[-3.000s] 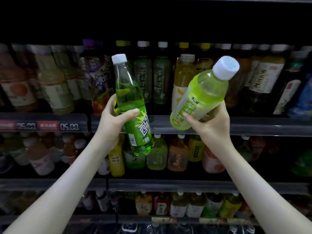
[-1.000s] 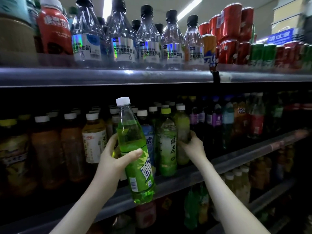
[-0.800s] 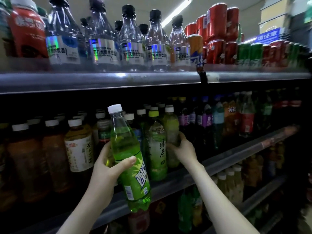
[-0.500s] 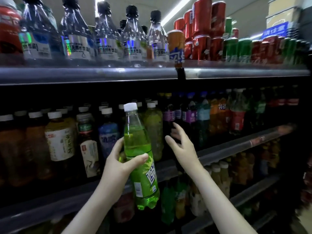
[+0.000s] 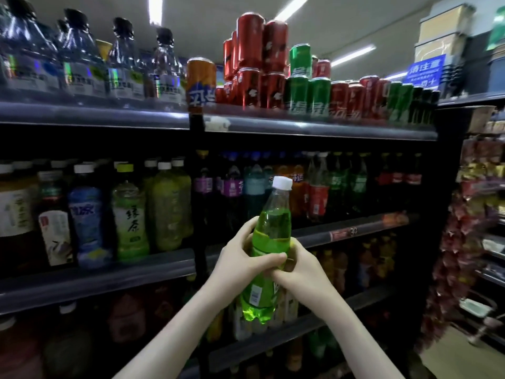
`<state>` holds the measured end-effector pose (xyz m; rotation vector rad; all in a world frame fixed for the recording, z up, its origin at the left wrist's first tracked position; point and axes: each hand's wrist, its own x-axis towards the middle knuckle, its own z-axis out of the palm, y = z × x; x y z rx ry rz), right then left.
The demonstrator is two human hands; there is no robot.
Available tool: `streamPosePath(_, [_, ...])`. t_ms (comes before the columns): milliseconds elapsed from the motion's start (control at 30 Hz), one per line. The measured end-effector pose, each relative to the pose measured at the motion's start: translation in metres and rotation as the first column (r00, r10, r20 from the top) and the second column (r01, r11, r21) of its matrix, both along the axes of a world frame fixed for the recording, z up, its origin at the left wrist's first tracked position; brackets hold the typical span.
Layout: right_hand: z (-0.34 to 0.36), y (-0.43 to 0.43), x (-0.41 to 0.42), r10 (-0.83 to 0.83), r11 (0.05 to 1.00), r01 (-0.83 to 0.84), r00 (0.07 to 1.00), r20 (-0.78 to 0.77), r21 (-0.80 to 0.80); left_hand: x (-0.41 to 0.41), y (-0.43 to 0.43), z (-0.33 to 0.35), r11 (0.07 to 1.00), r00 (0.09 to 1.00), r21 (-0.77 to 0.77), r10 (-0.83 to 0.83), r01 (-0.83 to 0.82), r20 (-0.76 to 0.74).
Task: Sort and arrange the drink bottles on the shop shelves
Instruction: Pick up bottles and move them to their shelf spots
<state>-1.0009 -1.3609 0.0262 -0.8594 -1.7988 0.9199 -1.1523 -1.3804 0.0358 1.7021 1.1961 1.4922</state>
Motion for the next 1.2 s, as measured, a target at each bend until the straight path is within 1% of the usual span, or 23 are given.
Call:
streamPosePath(133, [0.000, 0.014, 0.020, -0.101, 0.994, 0.103, 0.993, -0.054, 0.033, 0.017, 0.014, 0.014, 0.999, 0.971, -0.028, 0.021, -0.028, -0.236])
streamPosePath(200, [-0.002, 0.025, 0.026, -0.158, 0.985, 0.164, 0.982, -0.104, 0.046, 0.021, 0.027, 0.016, 0.997, 0.949, -0.011, 0.065, -0.071, -0.308])
streamPosePath(300, [-0.002, 0.055, 0.038, -0.312, 0.942, 0.328, 0.934, -0.176, 0.071, 0.022, 0.051, 0.014, 0.976, 0.931, 0.043, 0.216, -0.213, -0.295])
streamPosePath(400, [-0.003, 0.087, 0.061, -0.438, 0.870, 0.482, 0.853, -0.284, 0.104, 0.026, 0.080, 0.011, 0.943, 0.897, 0.073, 0.331, -0.324, -0.293])
streamPosePath(500, [0.003, 0.117, 0.093, -0.512, 0.794, 0.594, 0.769, -0.384, 0.131, 0.047, 0.114, 0.009, 0.938, 0.875, 0.118, 0.347, -0.326, -0.337])
streamPosePath(600, [0.009, 0.147, 0.125, -0.541, 0.756, 0.641, 0.725, -0.426, 0.133, 0.081, 0.149, 0.006, 0.946, 0.869, 0.118, 0.325, -0.303, -0.374])
streamPosePath(700, [0.011, 0.186, 0.152, -0.531, 0.767, 0.626, 0.742, -0.409, 0.141, 0.113, 0.192, 0.004, 0.935, 0.849, 0.118, 0.353, -0.334, -0.393])
streamPosePath(767, [0.015, 0.216, 0.165, -0.499, 0.797, 0.582, 0.786, -0.365, 0.163, 0.133, 0.221, 0.005, 0.917, 0.832, 0.131, 0.396, -0.376, -0.389])
streamPosePath(867, [0.020, 0.263, 0.180, -0.417, 0.876, 0.460, 0.874, -0.251, 0.147, 0.162, 0.260, 0.015, 0.872, 0.799, 0.111, 0.482, -0.476, -0.360])
streamPosePath(967, [0.022, 0.308, 0.187, -0.320, 0.930, 0.343, 0.931, -0.176, 0.127, 0.182, 0.298, 0.023, 0.832, 0.737, 0.127, 0.540, -0.540, -0.408])
streamPosePath(1033, [0.026, 0.332, 0.188, -0.270, 0.952, 0.287, 0.951, -0.152, 0.104, 0.191, 0.323, 0.023, 0.826, 0.701, 0.143, 0.542, -0.545, -0.463])
streamPosePath(1100, [0.032, 0.355, 0.188, -0.241, 0.964, 0.254, 0.961, -0.138, 0.084, 0.197, 0.345, 0.020, 0.817, 0.669, 0.127, 0.540, -0.563, -0.510])
streamPosePath(1200, [0.029, 0.384, 0.182, -0.205, 0.975, 0.211, 0.975, -0.090, 0.067, 0.202, 0.367, 0.014, 0.791, 0.664, 0.105, 0.570, -0.603, -0.484])
